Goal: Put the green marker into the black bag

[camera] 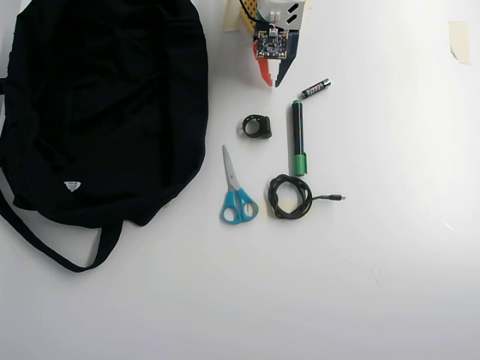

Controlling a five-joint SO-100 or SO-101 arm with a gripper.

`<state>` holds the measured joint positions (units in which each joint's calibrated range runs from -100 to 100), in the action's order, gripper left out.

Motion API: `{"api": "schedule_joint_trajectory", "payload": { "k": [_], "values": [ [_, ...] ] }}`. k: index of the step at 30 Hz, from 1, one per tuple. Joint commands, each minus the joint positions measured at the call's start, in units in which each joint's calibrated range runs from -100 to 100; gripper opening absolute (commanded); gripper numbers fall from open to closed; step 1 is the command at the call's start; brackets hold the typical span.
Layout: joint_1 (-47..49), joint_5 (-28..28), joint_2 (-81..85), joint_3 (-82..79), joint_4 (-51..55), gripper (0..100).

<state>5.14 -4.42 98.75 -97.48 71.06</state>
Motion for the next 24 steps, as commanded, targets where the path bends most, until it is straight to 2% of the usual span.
{"api": "schedule_joint_trajectory", "payload": {
  "k": [1, 8, 24],
  "values": [
    [0.2, -0.2, 0.3, 1.7, -3.3, 2],
    [-0.1, -0.2, -12.0, 13.1, -17.6, 2],
    [5.9, -0.2, -38.8, 33.3, -39.9, 2]
  ]
}}
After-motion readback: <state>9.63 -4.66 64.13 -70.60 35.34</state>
